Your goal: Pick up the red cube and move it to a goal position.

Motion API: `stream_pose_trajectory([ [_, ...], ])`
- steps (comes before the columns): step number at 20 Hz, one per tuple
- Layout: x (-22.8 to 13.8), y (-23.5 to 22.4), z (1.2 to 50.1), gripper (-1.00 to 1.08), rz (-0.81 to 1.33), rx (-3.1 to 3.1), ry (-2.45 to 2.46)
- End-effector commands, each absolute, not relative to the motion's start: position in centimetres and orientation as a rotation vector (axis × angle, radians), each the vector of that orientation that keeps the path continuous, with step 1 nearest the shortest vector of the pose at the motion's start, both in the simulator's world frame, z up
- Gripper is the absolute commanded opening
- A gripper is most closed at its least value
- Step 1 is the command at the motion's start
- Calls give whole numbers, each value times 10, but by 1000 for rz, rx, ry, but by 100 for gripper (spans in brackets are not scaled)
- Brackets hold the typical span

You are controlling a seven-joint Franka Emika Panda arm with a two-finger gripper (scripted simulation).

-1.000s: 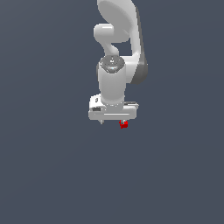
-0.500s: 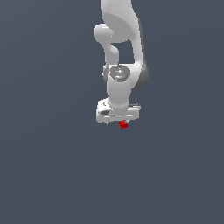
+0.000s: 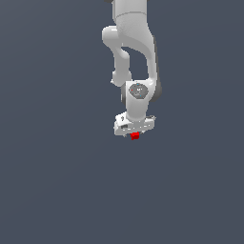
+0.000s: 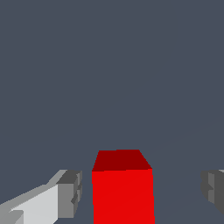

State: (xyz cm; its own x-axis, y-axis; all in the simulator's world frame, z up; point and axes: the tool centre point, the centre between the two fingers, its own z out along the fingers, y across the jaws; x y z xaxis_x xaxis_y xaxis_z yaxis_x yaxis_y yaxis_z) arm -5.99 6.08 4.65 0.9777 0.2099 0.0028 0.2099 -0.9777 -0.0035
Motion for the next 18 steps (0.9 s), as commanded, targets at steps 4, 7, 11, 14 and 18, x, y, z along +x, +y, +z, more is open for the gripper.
stream_pose_trajectory([
  [4,-72,69,26,100,-1,-3116,-385],
  [7,-74,71,22,100,0,-3115,-395],
  [11,-75,71,22,-100,0,-3115,-396],
  [14,-75,71,22,-100,0,-3115,-396],
  [18,-75,71,22,-100,0,-3115,-396],
])
